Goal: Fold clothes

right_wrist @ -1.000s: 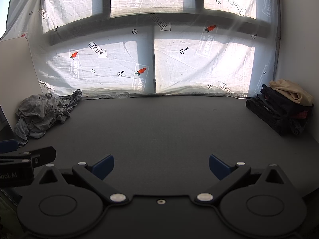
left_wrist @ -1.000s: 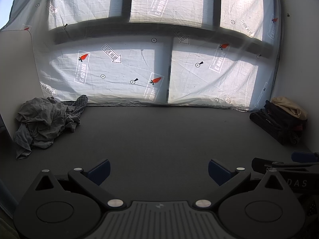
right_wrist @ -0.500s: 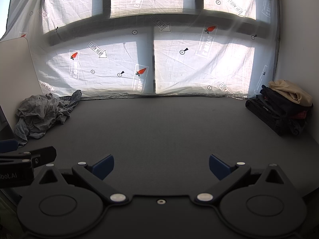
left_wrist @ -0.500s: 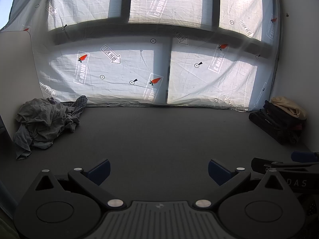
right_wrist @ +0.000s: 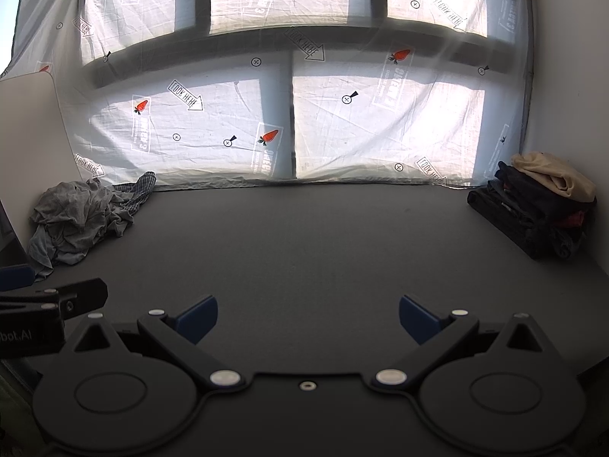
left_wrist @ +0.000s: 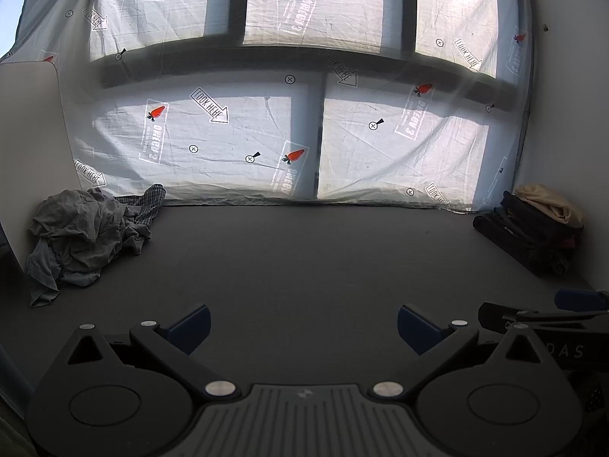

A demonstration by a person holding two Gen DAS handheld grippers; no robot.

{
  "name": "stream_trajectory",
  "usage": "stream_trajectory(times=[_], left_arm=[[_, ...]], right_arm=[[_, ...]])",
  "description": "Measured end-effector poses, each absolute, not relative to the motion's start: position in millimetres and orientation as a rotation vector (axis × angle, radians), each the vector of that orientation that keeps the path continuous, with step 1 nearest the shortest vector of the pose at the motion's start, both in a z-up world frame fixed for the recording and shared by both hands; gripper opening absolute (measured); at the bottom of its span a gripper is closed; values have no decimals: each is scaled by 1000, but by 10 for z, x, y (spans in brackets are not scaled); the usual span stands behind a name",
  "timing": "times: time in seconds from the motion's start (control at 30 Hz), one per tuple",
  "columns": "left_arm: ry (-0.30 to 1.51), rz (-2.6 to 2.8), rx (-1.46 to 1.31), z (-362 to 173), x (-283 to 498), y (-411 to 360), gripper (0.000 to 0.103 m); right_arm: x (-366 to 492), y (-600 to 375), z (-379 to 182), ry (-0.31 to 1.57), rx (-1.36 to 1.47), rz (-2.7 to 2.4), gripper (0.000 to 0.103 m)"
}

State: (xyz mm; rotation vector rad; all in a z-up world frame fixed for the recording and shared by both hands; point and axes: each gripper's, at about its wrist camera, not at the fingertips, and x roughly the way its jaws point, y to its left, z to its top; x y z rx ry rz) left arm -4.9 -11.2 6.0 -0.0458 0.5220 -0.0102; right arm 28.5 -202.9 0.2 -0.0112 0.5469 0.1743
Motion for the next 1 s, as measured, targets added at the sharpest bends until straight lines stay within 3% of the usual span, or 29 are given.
stream_trajectory(times=[1.0], left_arm=[[542, -24, -32, 40, -3, -123, 103]], right_arm=[[243, -2059, -47, 531, 25, 145, 103]])
